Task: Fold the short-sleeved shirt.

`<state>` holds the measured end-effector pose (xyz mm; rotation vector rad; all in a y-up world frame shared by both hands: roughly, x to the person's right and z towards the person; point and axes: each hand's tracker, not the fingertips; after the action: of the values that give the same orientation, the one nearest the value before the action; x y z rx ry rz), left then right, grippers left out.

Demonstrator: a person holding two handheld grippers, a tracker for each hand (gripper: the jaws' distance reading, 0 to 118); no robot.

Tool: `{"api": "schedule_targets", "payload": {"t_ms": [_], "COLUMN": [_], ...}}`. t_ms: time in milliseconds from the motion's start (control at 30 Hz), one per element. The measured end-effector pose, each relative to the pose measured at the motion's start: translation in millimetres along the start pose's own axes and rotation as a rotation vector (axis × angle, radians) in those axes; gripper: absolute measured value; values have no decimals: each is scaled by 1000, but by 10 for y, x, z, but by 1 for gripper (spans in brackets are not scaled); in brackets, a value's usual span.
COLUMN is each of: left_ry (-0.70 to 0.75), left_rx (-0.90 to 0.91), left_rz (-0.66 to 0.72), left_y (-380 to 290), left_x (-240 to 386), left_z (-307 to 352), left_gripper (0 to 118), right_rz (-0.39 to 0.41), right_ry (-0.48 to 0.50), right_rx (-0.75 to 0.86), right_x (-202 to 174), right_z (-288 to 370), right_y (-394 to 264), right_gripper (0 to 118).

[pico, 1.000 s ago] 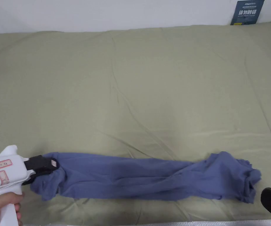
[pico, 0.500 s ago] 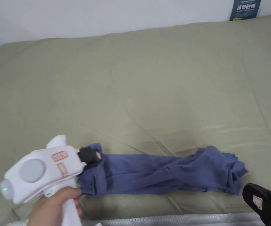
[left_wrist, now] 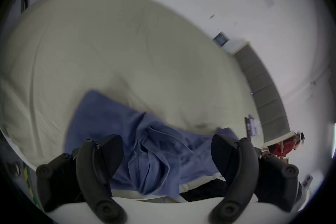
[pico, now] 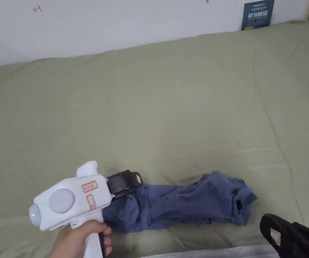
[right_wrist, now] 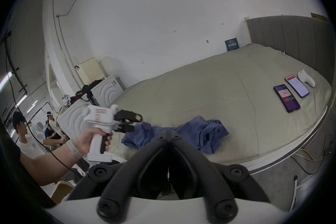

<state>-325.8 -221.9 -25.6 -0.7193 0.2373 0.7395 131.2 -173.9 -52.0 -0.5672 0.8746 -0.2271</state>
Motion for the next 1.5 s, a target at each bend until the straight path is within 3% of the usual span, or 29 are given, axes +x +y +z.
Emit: {"api": "schedule_targets", "payload": {"t_ms": [100, 200, 233, 267, 300, 633, 833, 967, 1033, 1367, 1500], "left_ry": [-35, 42, 42, 47, 62, 129, 13, 48, 17, -107, -97], "left_rx": [134, 183, 161, 143, 117, -122, -154, -160, -154, 180, 214], "left_rz": [-109, -191, -179, -172, -163, -161, -250, -205, -142, -228, -213], "left_y": [99, 164, 170, 174, 161, -263, -456, -469, -413, -287, -394], "left_x": [-102, -302, -374, -439, -498, -475, 97, 36, -36, 3, -102], "left_z": [457, 618, 612, 575, 509, -689, -915, -999, -892, 958, 1371], "left_gripper": [102, 98, 83, 36, 8, 8, 8, 8, 8, 8, 8], "right_rz": [2, -2, -3, -4, -8, -15, -20, -25, -28, 2, 20], "right_ry": [4, 15, 17, 17, 16, -36, -71, -76, -69, -20, 15], "right_rx": [-6, -23, -27, -31, -34, -27, -25, -29, -25, -39, -55], "right_x": [-52, -103, -120, -134, -144, -142, -34, -4, -3, -145, -236], "right_z": [-1, -3, 3, 10, 18, 181, 224, 199, 201, 4, -97], "right_y": [-35, -77, -91, -102, -110, -79, -58, -50, -44, -49, -49], "right_gripper": [0, 0, 0, 0, 0, 0, 0, 0, 0, 0, 0]}}
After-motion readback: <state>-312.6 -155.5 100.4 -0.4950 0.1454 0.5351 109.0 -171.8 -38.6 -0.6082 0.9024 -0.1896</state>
